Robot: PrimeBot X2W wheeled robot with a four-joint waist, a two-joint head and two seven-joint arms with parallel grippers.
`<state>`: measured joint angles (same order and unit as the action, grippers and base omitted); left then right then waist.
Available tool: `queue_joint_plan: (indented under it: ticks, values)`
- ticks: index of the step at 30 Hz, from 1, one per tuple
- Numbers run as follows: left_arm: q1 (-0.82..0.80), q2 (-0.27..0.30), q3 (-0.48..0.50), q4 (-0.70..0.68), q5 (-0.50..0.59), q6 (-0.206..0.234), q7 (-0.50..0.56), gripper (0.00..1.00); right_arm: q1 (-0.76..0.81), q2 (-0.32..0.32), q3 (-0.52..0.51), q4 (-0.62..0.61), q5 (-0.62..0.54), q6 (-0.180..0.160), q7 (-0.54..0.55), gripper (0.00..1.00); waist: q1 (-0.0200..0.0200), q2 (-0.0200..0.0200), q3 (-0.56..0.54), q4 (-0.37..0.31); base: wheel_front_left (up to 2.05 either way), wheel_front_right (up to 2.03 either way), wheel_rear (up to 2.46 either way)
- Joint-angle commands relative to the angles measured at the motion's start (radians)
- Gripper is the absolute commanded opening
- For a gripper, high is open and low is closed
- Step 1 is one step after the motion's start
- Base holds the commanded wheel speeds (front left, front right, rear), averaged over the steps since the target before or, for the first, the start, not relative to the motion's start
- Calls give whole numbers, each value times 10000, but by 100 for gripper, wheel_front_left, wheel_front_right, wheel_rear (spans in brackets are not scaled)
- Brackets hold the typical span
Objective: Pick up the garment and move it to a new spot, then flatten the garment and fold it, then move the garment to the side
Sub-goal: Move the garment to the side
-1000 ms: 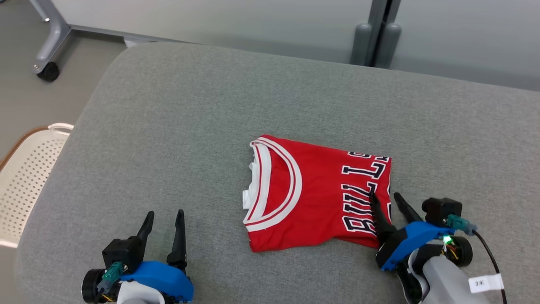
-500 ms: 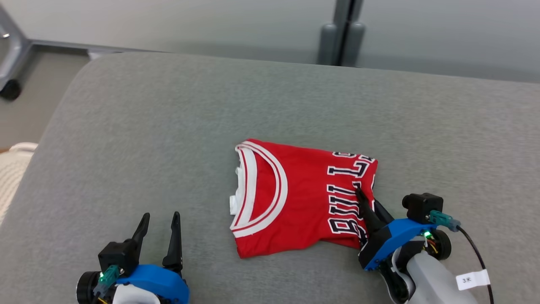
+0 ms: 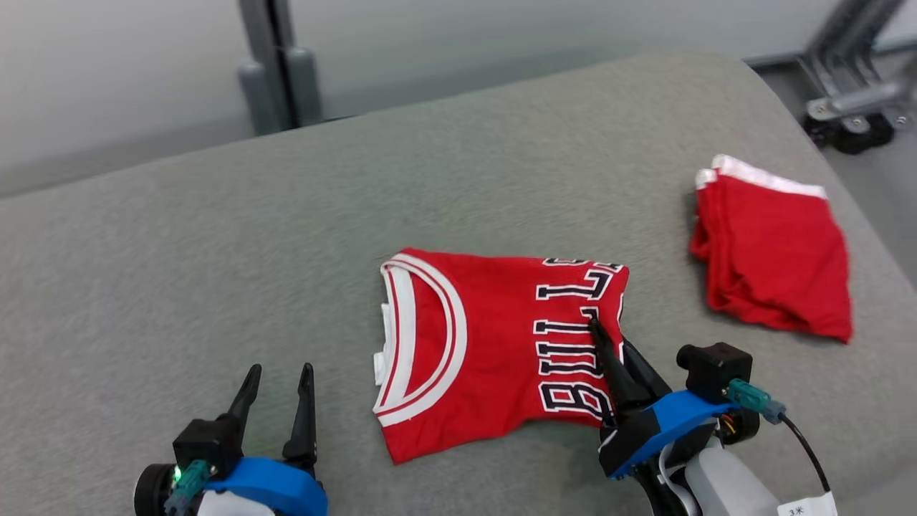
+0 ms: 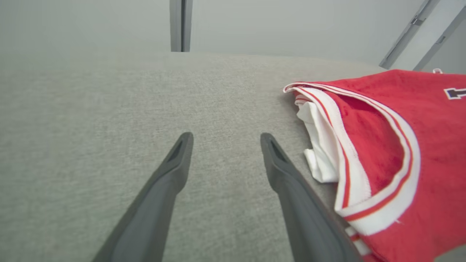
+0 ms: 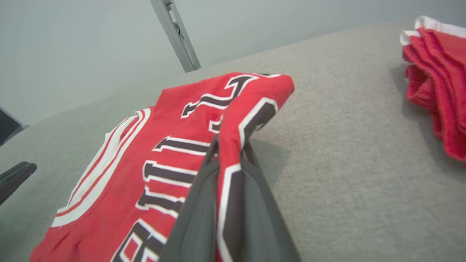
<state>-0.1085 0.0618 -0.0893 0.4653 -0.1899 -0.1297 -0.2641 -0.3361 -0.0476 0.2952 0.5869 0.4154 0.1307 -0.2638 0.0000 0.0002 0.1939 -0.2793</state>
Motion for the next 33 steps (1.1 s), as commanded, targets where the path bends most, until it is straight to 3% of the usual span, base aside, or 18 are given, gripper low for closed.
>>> queue_joint_plan:
  ticks: [1,8,15,22,29,33]
  values:
    - [38,12,12,-62,62,-16,2,100,171,-58,45,-108,-9,0,-6,0,0,-2,-718,-908,0,0,0]
    - [25,107,-160,-386,177,-17,2,100,648,-49,1,-1127,-52,0,-6,0,0,-2,-213,-2428,0,0,0]
    - [-120,403,-473,-474,50,-15,2,100,597,-37,-375,-1627,-660,0,-6,0,0,-2,202,-2469,0,0,0]
    - [-143,760,-642,-403,-116,-15,2,100,-882,-41,-1663,-1325,-2543,0,560,0,0,-2,580,-1645,0,0,0]
    - [-257,1063,-741,-440,-354,-15,2,100,-2155,-157,-4662,-1540,-5712,-1,1957,0,0,-2,948,-600,0,0,0]
    - [-326,1133,-809,-456,-489,-16,2,100,-2300,-758,-5847,-2053,-6962,-1,2664,0,0,-2,1089,-53,0,0,0]
